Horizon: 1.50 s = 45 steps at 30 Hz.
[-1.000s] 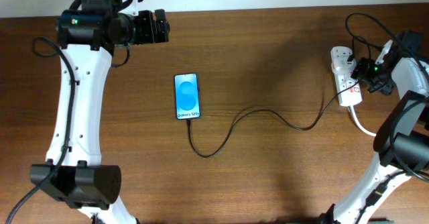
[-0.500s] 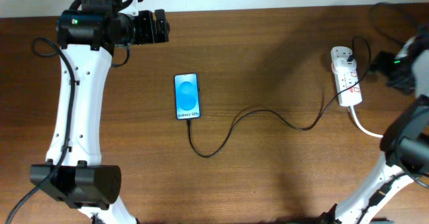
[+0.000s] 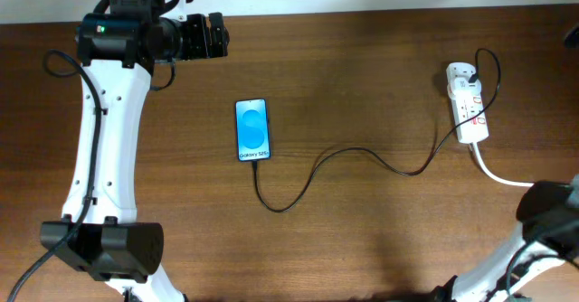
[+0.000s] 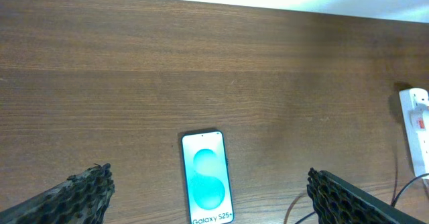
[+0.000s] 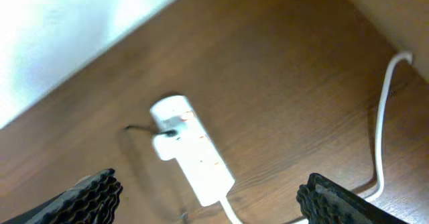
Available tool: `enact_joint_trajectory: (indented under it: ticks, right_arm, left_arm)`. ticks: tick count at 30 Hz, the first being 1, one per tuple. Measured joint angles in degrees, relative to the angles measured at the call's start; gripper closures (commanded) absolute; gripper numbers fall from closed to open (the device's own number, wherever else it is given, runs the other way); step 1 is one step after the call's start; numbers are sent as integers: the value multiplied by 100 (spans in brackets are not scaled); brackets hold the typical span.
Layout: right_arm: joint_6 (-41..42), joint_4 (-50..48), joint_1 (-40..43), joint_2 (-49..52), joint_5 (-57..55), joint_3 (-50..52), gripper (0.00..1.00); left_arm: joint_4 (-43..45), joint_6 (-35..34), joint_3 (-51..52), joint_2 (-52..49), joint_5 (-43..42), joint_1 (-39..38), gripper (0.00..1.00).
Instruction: Plug charger to phone and switch on socket
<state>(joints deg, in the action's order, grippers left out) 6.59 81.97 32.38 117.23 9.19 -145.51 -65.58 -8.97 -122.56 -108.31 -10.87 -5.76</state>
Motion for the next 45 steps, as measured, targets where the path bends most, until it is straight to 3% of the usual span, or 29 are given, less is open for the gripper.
enact_joint_trajectory:
  ticks: [12, 18, 26, 40, 43, 45]
  right_arm:
    - [-682, 1493, -1143, -1484, 190, -249, 4]
    - [-726, 1495, -1176, -1985, 660, -199, 1]
    - [-726, 1499, -1209, -3661, 1008, 293, 2]
    - [-754, 1497, -1213, -4887, 848, 398, 2]
    - [-813, 1379, -1322, -5243, 730, 798, 2]
    - [-833, 793, -1598, -5589, 531, 1504, 2]
  left_arm:
    - [0, 0, 0, 0, 2, 0, 1]
    - [0, 2, 0, 0, 2, 0, 1]
    - [0, 0, 0, 0, 2, 0, 1]
    - [0, 0, 0, 0, 0, 0, 1]
    - [0, 0, 0, 0, 2, 0, 1]
    - [-2, 0, 0, 0, 0, 0, 1]
